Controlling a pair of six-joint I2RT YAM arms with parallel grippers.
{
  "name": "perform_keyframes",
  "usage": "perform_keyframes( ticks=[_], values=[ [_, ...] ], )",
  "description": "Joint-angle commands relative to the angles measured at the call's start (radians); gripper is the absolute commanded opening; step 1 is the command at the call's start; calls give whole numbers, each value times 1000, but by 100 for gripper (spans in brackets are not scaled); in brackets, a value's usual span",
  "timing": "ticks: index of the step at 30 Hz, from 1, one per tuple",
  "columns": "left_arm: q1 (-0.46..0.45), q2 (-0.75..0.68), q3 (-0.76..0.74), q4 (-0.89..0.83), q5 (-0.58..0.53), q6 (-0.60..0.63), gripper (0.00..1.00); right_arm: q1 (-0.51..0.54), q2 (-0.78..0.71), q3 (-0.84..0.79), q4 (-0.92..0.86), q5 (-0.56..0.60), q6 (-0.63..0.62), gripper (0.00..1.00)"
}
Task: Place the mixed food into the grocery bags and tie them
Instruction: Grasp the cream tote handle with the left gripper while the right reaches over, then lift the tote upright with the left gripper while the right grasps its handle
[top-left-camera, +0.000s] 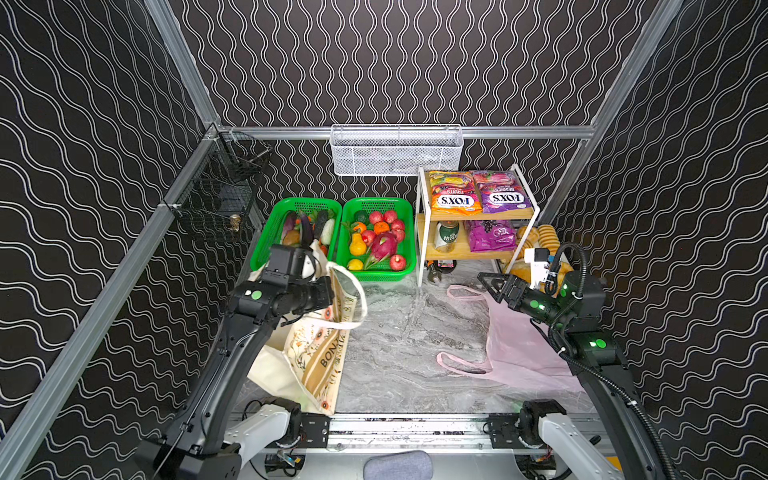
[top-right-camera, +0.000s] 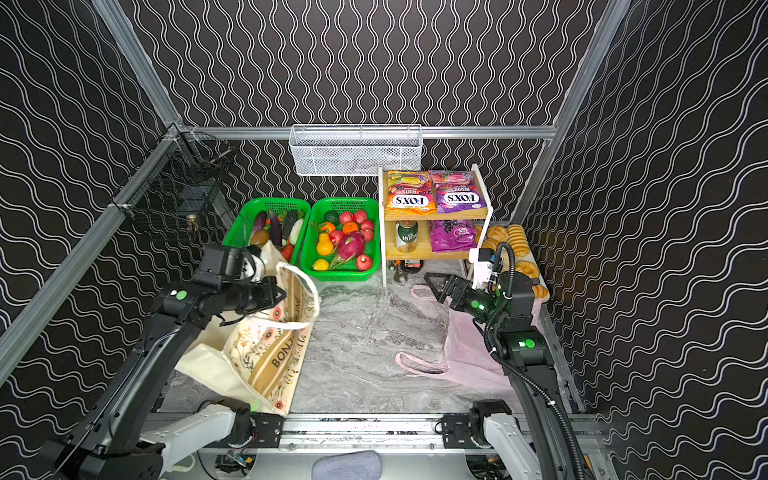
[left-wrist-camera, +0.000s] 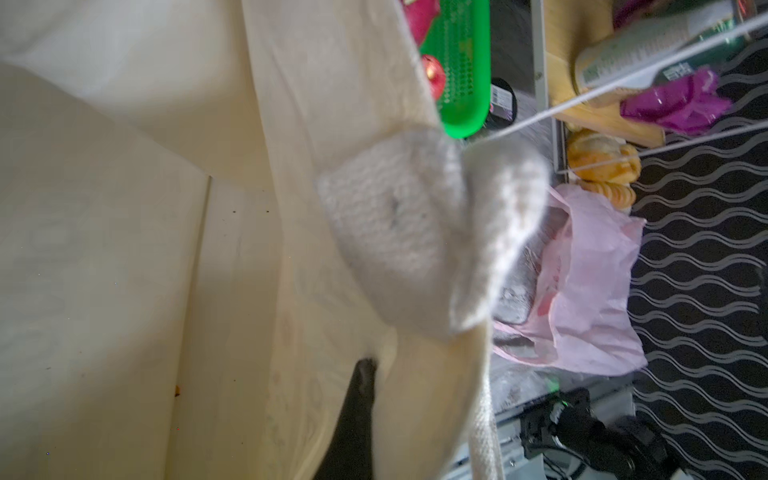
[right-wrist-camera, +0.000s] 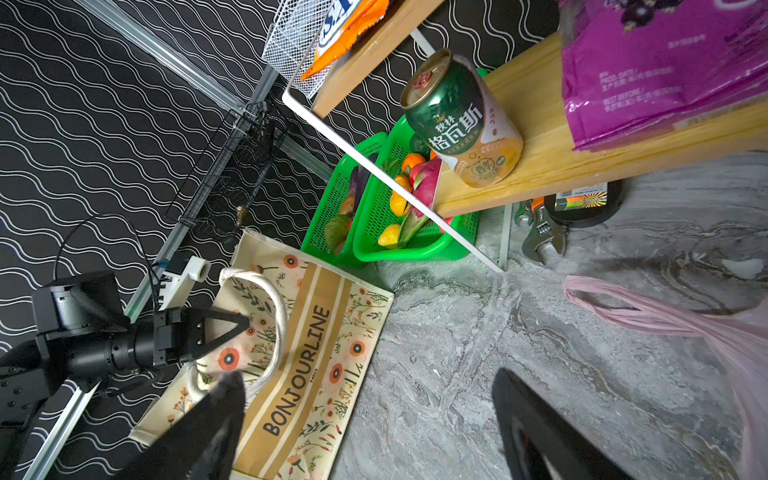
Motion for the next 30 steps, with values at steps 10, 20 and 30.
perform_keyframes(
  ticks=[10,20,30],
  values=[
    [-392,244,108,350,-113,-266,14,39,41,5,-19,26,63,93],
    [-565,444,402,374,-175,-84,68,62,81,116,-159,47,42,92],
    [-527,92,298,138,-662,68,81,447,271,305,-241,334,52,86]
  ],
)
